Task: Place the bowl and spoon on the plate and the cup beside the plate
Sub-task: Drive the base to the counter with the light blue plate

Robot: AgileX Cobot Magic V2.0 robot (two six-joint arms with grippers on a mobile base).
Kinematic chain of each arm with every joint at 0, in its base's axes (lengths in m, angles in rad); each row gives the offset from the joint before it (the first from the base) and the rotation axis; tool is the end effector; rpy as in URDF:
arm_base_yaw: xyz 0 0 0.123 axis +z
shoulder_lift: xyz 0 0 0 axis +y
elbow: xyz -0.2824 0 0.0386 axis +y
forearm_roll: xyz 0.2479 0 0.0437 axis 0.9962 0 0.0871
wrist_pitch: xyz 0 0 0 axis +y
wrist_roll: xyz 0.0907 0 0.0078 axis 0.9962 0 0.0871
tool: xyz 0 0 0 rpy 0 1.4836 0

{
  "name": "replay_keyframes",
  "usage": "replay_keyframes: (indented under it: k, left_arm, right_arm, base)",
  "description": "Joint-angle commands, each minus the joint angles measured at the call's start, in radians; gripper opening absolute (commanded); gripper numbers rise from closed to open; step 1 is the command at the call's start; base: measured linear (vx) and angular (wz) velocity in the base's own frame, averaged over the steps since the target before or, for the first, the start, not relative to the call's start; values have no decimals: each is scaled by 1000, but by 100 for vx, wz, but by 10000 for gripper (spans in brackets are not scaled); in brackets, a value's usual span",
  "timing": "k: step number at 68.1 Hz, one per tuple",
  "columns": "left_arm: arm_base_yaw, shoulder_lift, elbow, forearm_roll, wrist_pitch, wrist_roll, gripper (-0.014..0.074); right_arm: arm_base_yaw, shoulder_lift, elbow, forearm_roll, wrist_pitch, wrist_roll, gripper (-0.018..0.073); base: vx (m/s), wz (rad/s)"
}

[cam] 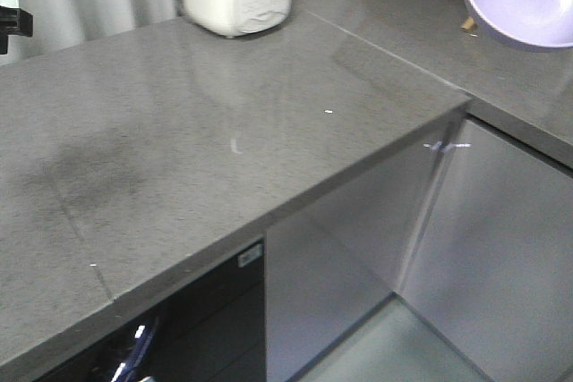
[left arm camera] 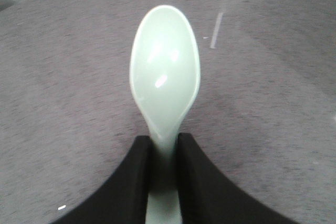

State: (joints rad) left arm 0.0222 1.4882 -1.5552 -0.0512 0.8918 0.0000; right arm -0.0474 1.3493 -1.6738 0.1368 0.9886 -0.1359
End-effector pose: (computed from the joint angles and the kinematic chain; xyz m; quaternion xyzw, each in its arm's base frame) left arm 0.3269 0.0036 0.4066 -0.0168 0.9140 -0.0202 0.4048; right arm 0.2728 -0.0025 0.4783 -0.0330 0.8764 0.0243 0.4799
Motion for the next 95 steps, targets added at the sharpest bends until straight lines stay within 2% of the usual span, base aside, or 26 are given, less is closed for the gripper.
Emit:
replay_keyframes:
  k: [1, 95]
  left_arm:
    - [-6, -38, -32, -8, -54, -8, 3]
    - [-6, -38, -32, -8, -57, -8, 3]
  right_arm:
    - [-6, -23, -32, 4, -66, -5, -11]
    - [-6, -28, -32, 4, -66, -5, -11]
  base:
    - [-9, -51]
    - [-5, -46]
